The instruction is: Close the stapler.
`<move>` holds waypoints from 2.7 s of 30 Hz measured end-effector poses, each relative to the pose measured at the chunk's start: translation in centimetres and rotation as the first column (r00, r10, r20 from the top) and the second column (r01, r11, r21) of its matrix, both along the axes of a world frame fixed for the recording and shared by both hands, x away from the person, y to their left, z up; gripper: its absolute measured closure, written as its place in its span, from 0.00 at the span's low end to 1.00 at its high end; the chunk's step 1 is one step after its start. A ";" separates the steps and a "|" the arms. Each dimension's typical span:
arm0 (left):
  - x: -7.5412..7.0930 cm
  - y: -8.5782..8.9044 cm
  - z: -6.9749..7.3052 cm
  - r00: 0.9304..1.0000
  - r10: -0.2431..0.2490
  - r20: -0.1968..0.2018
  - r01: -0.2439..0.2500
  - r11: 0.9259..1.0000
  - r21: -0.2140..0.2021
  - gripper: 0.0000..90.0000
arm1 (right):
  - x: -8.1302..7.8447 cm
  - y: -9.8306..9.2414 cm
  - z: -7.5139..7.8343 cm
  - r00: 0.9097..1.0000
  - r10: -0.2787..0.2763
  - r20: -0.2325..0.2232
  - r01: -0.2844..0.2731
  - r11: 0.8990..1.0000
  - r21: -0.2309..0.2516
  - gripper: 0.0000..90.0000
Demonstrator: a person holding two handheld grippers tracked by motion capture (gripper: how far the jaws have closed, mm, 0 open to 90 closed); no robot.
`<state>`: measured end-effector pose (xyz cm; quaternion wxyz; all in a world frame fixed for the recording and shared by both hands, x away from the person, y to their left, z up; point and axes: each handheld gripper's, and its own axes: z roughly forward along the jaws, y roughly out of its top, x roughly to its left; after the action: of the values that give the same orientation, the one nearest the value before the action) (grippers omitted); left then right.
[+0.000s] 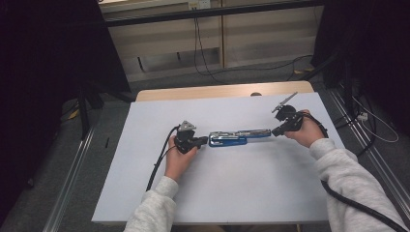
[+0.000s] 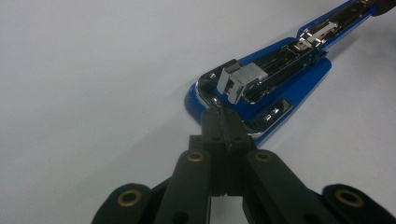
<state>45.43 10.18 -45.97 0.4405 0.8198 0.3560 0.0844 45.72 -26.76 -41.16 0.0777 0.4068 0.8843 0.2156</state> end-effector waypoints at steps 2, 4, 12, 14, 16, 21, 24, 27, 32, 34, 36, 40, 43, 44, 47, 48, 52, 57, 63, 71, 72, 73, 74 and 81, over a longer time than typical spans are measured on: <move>0.1 0.0 -0.1 1.000 0.007 -0.003 -0.007 1.000 -0.006 1.00 | 0.1 0.0 -0.2 1.000 -0.003 -0.002 0.003 1.000 0.002 1.00; 0.0 -0.1 -0.1 1.000 0.004 -0.005 -0.004 1.000 -0.006 1.00 | 0.1 -0.1 -0.3 1.000 -0.001 -0.004 0.001 1.000 0.004 1.00; 0.0 -0.2 -0.1 1.000 -0.007 -0.004 0.007 1.000 0.008 1.00 | 0.3 0.0 -0.6 1.000 0.003 -0.012 -0.003 1.000 -0.002 1.00; 0.1 -0.3 -0.2 1.000 -0.006 -0.002 0.006 1.000 0.004 1.00 | 0.3 0.0 -0.7 1.000 0.001 -0.014 -0.001 1.000 0.001 1.00; 0.1 -0.4 -0.1 1.000 -0.011 -0.003 0.011 1.000 0.015 1.00 | 0.3 0.0 -0.8 1.000 0.006 -0.012 -0.006 1.000 -0.002 1.00; 0.1 -0.5 -0.2 1.000 -0.009 -0.009 0.009 1.000 0.012 1.00 | 0.3 -0.1 -0.9 1.000 0.009 -0.017 -0.009 1.000 0.001 1.00; 0.1 -0.6 -0.2 1.000 -0.020 -0.006 0.020 1.000 0.024 1.00 | 0.3 -0.1 -0.9 1.000 0.009 -0.017 -0.009 1.000 0.001 1.00; 0.2 -0.8 -0.2 1.000 -0.016 -0.006 0.016 1.000 0.026 1.00 | 0.3 0.0 -0.9 1.000 0.008 -0.022 -0.008 1.000 -0.002 1.00; 0.2 -0.8 -0.2 1.000 -0.016 -0.005 0.016 0.999 0.031 1.00 | 0.4 0.0 -0.8 1.000 0.012 -0.017 -0.012 1.000 -0.002 1.00; 0.2 -0.8 -0.2 1.000 -0.015 -0.003 0.015 0.999 0.033 1.00 | 0.4 0.0 -0.9 1.000 0.015 -0.019 -0.015 1.000 -0.009 1.00; 0.2 -0.8 -0.2 1.000 -0.013 -0.004 0.013 0.999 0.036 1.00 | 0.4 0.1 -0.9 1.000 0.018 -0.022 -0.019 1.000 -0.013 1.00; 0.2 -0.8 -0.2 1.000 -0.013 -0.003 0.013 0.999 0.040 1.00 | 0.4 0.0 -1.1 1.000 0.018 -0.023 -0.018 1.000 -0.008 1.00; 0.2 -0.8 -0.2 1.000 -0.012 -0.003 0.013 0.999 0.041 1.00 | 0.5 0.1 -1.2 0.999 0.019 -0.025 -0.019 1.000 -0.015 1.00; 0.2 -0.8 -0.2 1.000 -0.011 -0.003 0.011 0.999 0.040 1.00 | 0.5 0.1 -1.1 1.000 0.014 -0.016 -0.015 1.000 -0.017 1.00; 0.2 -0.8 -0.2 1.000 -0.009 -0.003 0.009 0.999 0.038 1.00 | 0.6 0.1 -1.0 1.000 0.018 -0.020 -0.019 1.000 -0.014 1.00; 0.2 -0.9 -0.2 1.000 -0.008 -0.003 0.008 0.999 0.039 1.00 | 0.6 0.0 -0.9 1.000 0.021 -0.022 -0.021 1.000 -0.010 1.00; 0.1 -0.9 -0.2 1.000 -0.007 0.001 0.007 0.999 0.046 1.00 | 0.6 0.0 -1.0 1.000 0.016 -0.027 -0.016 1.000 -0.002 1.00; 0.1 -0.9 -0.2 1.000 -0.006 0.002 0.006 0.999 0.047 1.00 | 0.5 0.3 -1.7 0.999 0.033 -0.035 -0.033 0.999 -0.011 1.00; 0.1 -0.9 -0.2 1.000 -0.009 0.000 0.009 0.999 0.051 1.00 | 0.6 0.4 -1.2 0.999 0.039 -0.026 -0.039 0.999 0.019 1.00; 0.1 -0.9 -0.2 1.000 -0.001 0.003 0.000 0.999 0.054 0.98 | 0.7 1.8 0.3 0.998 0.063 0.018 -0.064 0.997 0.043 0.99; 0.1 -0.9 -0.2 1.000 0.012 0.002 -0.012 0.999 0.043 0.94 | 0.6 1.9 0.5 0.998 0.066 0.024 -0.067 0.997 0.044 0.98; 0.1 -0.8 -0.2 1.000 0.018 0.006 -0.018 0.999 0.050 0.91 | 0.5 2.0 0.5 0.997 0.068 0.025 -0.069 0.997 0.046 0.96; 0.1 -0.7 -0.1 1.000 0.023 0.012 -0.024 0.998 0.052 0.91 | 0.5 2.0 0.5 0.997 0.068 0.025 -0.069 0.997 0.046 0.96; -0.3 0.2 0.2 0.998 0.057 -0.029 -0.055 0.997 0.050 0.54 | 0.0 1.9 0.7 0.998 0.022 0.056 -0.027 0.995 0.092 0.72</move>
<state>45.11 10.36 -45.75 0.4120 0.8214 0.3833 0.0930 45.69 -24.82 -40.45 0.0801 0.3928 0.8759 0.2686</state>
